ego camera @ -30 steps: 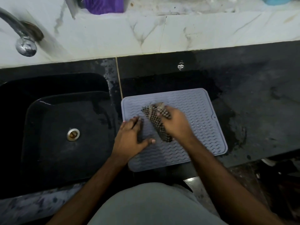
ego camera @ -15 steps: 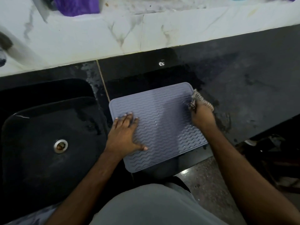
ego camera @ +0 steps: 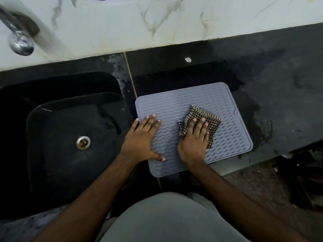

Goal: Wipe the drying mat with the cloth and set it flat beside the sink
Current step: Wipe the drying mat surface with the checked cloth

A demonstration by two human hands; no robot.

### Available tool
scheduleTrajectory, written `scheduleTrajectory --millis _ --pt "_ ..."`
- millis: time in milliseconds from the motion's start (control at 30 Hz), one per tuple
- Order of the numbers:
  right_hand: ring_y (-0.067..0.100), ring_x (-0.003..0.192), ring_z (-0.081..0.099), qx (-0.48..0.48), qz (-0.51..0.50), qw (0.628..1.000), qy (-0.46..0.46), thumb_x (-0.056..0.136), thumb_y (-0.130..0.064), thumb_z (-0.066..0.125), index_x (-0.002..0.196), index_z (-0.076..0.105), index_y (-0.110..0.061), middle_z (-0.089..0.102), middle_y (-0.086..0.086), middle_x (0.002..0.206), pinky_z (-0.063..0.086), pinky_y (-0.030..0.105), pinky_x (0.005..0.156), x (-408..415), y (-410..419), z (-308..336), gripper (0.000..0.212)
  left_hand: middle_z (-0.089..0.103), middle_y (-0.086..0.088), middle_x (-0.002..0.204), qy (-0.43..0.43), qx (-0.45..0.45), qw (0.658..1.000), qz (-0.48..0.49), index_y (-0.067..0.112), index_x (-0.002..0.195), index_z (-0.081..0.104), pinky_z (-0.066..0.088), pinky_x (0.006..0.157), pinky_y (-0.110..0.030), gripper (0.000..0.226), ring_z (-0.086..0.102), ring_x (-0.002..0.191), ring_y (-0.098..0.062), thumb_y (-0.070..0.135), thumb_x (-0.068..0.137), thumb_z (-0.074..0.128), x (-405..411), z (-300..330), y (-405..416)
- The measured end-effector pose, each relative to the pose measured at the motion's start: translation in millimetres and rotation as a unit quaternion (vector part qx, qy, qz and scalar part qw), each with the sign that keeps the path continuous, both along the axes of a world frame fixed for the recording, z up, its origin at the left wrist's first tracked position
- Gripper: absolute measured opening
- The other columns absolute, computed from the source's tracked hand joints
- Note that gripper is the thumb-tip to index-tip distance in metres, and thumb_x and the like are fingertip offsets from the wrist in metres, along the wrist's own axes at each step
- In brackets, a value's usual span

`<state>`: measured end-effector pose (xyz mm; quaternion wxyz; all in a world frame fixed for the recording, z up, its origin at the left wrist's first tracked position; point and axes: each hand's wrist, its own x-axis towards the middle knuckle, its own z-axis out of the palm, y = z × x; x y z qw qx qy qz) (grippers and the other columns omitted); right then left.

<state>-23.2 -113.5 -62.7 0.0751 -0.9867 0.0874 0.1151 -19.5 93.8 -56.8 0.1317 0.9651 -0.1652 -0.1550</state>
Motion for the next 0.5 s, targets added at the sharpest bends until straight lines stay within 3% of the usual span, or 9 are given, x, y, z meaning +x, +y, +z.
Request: scheduleTrajectory --millis 200,267,400,500 --pt "0.034 0.153 0.008 0.027 0.083 0.996 -0.025 0.092 -0.045 0.033 0.160 0.015 -0.016 0.006 0.016 0.167 0.010 0.051 0.120 -31.3 40.6 -5.6 0.076 0.008 -0.001 0.169 -0.031 -0.029 0.999 0.001 0.018 0.161 0.015 0.000 0.126 -0.040 0.132 0.009 0.155 -0.018 0.092 0.058 0.053 0.7 0.1 1.3" --pt "0.031 0.154 0.004 0.038 0.118 0.992 -0.024 0.093 -0.048 0.031 0.160 0.013 -0.023 0.002 0.012 0.168 0.007 0.049 0.121 -35.8 45.3 -6.7 0.074 0.009 -0.003 0.169 -0.041 -0.046 0.998 -0.007 0.014 0.161 0.009 0.000 0.125 -0.034 0.130 0.011 0.155 -0.019 0.080 0.062 0.060 3.1 0.8 3.5" --pt "0.025 0.154 -0.008 0.086 0.232 0.969 -0.009 0.099 -0.059 0.021 0.159 0.008 -0.037 -0.006 0.005 0.168 0.003 0.048 0.123 -41.4 39.5 -1.3 0.066 -0.010 0.005 0.168 0.098 -0.119 0.987 -0.054 0.022 0.158 -0.019 -0.001 0.124 -0.030 0.161 -0.006 0.152 -0.010 0.080 0.043 0.079 20.0 13.0 22.4" --pt "0.027 0.154 -0.012 0.068 0.385 0.920 0.026 0.101 -0.061 0.019 0.159 0.010 -0.038 -0.008 -0.002 0.168 0.004 0.049 0.123 -35.0 10.7 14.4 0.063 -0.015 0.006 0.167 0.203 -0.195 0.957 -0.071 0.028 0.155 -0.026 0.003 0.124 -0.028 0.160 -0.008 0.152 -0.008 0.069 0.051 0.089 33.9 23.4 39.2"
